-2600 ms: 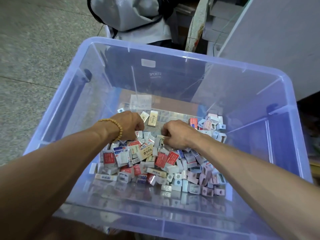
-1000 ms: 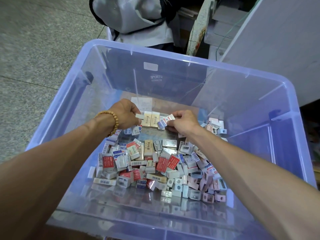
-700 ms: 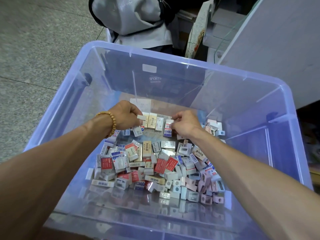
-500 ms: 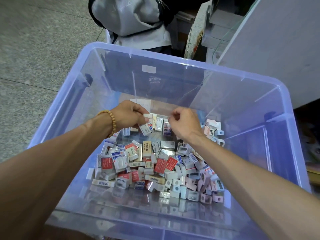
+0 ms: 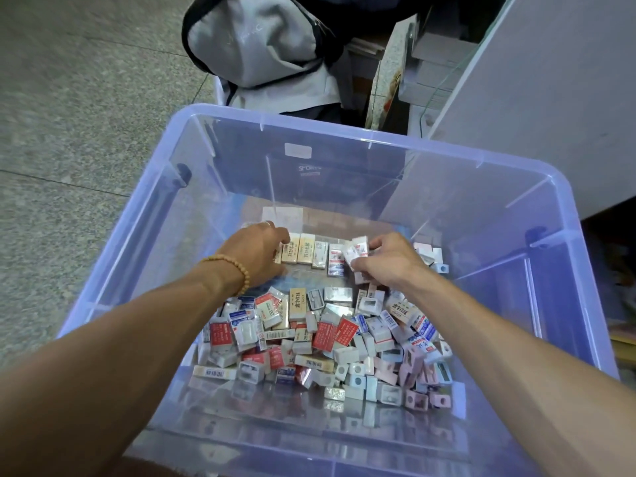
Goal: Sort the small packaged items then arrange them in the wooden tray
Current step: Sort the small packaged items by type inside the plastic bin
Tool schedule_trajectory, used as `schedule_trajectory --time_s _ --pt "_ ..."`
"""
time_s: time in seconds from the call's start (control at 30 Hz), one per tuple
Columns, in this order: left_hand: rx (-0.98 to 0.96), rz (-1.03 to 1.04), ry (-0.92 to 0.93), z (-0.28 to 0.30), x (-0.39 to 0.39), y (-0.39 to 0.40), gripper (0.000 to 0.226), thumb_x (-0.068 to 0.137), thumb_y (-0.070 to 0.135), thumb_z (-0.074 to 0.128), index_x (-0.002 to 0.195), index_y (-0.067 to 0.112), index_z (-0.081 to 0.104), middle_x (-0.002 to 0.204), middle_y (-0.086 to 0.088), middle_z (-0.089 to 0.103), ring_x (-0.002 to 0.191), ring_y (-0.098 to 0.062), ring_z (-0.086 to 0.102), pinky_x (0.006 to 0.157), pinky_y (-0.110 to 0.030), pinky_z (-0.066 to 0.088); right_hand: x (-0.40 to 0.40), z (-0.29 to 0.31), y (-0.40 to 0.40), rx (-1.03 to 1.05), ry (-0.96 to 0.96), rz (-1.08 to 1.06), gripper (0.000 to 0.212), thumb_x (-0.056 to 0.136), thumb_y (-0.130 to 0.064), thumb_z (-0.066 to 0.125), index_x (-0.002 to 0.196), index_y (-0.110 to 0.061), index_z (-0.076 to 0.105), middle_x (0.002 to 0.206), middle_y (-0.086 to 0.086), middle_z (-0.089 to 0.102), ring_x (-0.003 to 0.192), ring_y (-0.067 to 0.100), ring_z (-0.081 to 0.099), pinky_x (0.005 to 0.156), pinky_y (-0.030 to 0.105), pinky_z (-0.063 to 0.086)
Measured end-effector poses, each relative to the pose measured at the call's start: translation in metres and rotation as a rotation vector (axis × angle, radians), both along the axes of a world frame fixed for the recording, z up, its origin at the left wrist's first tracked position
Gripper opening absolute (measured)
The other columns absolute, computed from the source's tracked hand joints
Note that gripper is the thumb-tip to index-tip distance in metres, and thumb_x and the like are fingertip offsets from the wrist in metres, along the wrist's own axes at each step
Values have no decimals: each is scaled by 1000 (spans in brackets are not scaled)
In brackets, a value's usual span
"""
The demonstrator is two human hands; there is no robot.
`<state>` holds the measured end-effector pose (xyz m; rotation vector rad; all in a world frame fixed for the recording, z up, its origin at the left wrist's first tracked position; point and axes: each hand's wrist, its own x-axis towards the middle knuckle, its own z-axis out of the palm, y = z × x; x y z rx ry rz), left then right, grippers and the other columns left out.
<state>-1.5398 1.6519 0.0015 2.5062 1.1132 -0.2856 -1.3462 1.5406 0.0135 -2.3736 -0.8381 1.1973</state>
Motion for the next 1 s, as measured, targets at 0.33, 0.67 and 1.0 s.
schedule_trajectory --time_s 0.33,0.67,1.0 --pt "171 -105 -94 -21 4 9 21 89 5 63 109 6 67 102 -10 64 96 -27 58 81 -33 51 -9 -33 11 -36 -26 -127 7 83 -9 69 85 -5 74 86 10 75 81 28 74 84 45 60" --pt "208 -107 -24 -18 7 -13 33 91 27 53 120 13 55 124 -9 52 110 -24 47 86 -36 51 -17 -35 26 11 9 -106 16 86 -3 70 73 -11 69 74 10 73 73 23 72 79 42 62" --pt "158 -356 28 -23 32 -30 47 94 31 48 140 24 42 140 -6 42 124 -24 37 104 -37 39 3 -27 6 53 -214 10 6 85 -12 73 83 -17 76 89 2 73 91 21 67 76 26 51"
